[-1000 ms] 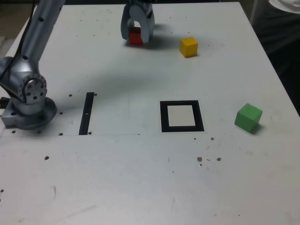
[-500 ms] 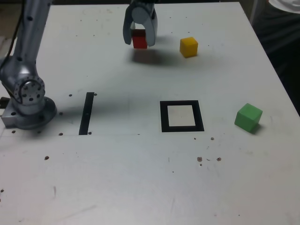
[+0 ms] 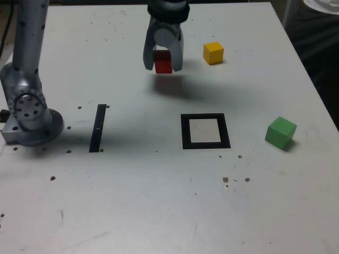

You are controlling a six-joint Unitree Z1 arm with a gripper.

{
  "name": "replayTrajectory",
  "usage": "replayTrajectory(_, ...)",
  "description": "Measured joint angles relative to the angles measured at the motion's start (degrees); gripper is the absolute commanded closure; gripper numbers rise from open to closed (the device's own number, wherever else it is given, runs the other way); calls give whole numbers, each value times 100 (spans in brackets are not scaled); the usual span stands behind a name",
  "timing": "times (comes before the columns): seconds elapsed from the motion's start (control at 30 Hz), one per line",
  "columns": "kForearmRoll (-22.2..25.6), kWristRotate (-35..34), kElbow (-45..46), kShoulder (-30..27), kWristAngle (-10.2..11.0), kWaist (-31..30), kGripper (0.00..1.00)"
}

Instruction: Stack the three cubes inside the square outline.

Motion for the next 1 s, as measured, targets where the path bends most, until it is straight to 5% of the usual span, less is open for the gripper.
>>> replayTrajectory(0.33, 77, -903, 233, -114, -123, -850, 62)
replayTrajectory(1.0, 191, -1869, -126, -59, -908, -2100, 62)
